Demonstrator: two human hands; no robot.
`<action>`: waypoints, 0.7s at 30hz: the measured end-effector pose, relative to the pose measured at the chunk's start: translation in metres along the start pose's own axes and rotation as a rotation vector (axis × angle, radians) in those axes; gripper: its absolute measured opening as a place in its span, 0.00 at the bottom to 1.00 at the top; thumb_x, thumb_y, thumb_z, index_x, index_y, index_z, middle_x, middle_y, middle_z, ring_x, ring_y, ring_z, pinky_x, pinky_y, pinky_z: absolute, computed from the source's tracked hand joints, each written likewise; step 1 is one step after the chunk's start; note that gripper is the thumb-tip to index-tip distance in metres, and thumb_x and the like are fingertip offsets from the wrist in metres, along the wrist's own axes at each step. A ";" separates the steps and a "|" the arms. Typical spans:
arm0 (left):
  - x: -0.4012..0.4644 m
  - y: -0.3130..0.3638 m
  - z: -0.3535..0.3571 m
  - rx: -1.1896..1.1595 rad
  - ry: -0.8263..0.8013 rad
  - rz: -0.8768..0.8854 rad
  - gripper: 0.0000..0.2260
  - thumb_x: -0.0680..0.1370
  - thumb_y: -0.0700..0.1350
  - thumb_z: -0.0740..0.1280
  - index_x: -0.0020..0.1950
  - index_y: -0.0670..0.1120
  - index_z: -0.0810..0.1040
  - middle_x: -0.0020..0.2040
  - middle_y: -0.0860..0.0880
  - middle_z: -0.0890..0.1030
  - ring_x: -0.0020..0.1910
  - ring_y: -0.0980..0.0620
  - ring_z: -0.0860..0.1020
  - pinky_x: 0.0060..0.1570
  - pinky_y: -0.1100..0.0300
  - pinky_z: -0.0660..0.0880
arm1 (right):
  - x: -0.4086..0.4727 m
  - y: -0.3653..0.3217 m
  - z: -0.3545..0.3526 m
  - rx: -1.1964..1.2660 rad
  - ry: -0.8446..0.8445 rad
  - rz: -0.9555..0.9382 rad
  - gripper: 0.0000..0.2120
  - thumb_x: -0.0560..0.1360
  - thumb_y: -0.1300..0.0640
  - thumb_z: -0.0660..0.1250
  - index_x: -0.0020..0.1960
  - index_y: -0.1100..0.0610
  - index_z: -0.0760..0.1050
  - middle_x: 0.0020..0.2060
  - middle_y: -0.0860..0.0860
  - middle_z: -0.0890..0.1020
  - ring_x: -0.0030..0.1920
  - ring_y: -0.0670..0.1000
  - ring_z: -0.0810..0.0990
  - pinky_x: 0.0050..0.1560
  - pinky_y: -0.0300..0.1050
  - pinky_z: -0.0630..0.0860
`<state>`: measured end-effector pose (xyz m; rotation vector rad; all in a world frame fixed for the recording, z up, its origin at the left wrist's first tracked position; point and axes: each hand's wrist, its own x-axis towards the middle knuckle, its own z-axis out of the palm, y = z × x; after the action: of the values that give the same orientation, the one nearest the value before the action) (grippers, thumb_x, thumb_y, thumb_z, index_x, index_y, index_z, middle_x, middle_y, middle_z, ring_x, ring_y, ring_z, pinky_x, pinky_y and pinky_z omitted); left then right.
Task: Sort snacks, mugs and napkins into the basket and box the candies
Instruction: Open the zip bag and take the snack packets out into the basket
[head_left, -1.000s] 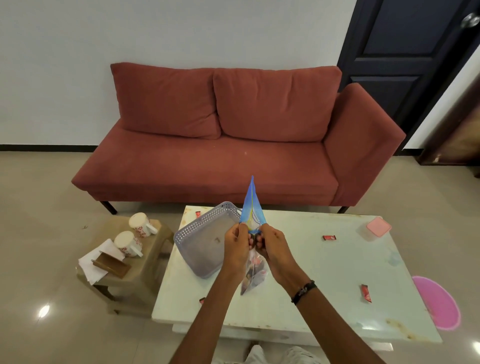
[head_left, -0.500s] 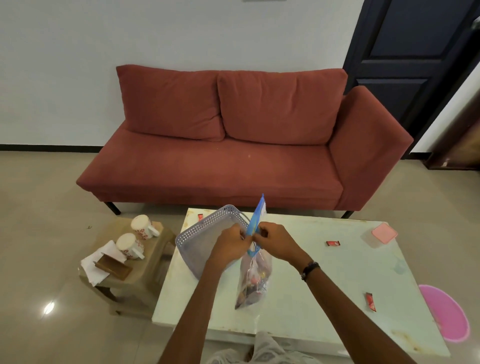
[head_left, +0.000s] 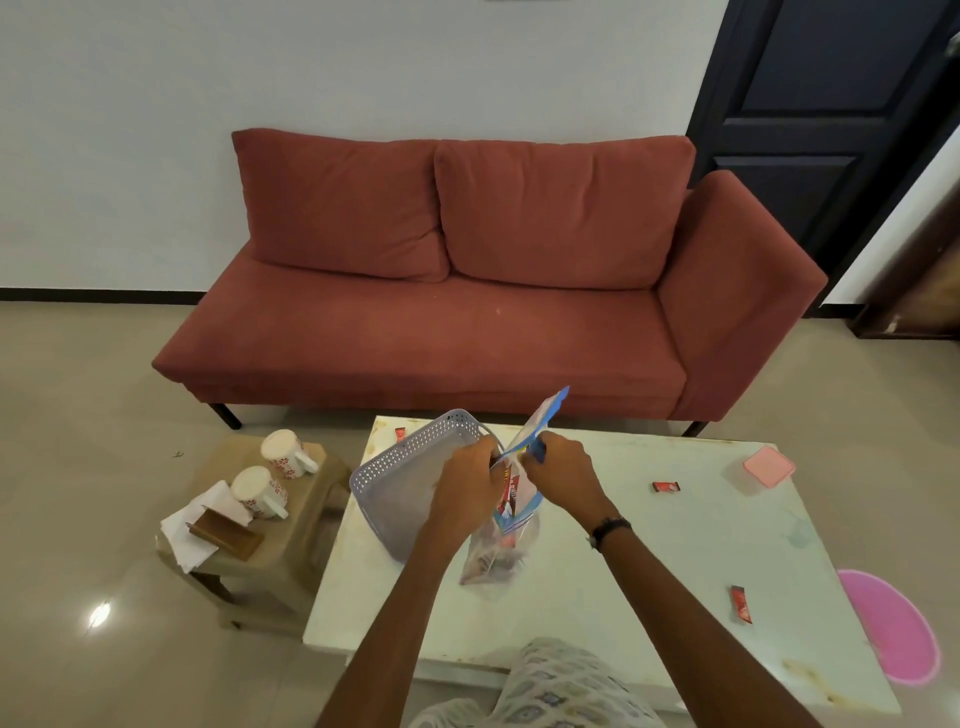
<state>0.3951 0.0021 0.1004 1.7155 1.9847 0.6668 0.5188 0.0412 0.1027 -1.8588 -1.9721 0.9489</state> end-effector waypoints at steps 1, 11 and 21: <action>-0.001 -0.002 0.000 0.054 -0.009 -0.005 0.09 0.79 0.46 0.59 0.46 0.41 0.75 0.42 0.43 0.80 0.39 0.46 0.77 0.40 0.56 0.74 | 0.002 -0.003 0.001 -0.011 0.019 -0.033 0.15 0.75 0.58 0.63 0.31 0.54 0.63 0.29 0.48 0.69 0.38 0.55 0.73 0.30 0.38 0.62; 0.004 -0.009 -0.004 0.203 0.063 0.007 0.08 0.79 0.41 0.58 0.53 0.41 0.74 0.52 0.42 0.80 0.51 0.42 0.78 0.46 0.53 0.72 | -0.013 0.006 0.002 -0.078 0.002 -0.099 0.08 0.75 0.56 0.64 0.39 0.57 0.70 0.40 0.56 0.82 0.40 0.56 0.80 0.41 0.45 0.75; -0.004 -0.015 0.006 0.147 0.073 0.093 0.07 0.79 0.44 0.59 0.47 0.42 0.74 0.45 0.42 0.81 0.44 0.42 0.79 0.39 0.53 0.71 | -0.009 -0.004 0.001 -0.093 0.094 -0.091 0.09 0.77 0.55 0.63 0.47 0.61 0.75 0.45 0.58 0.81 0.45 0.59 0.79 0.41 0.46 0.71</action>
<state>0.3879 -0.0031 0.0862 1.9048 2.0586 0.6370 0.5161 0.0328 0.1063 -1.8095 -2.0570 0.7423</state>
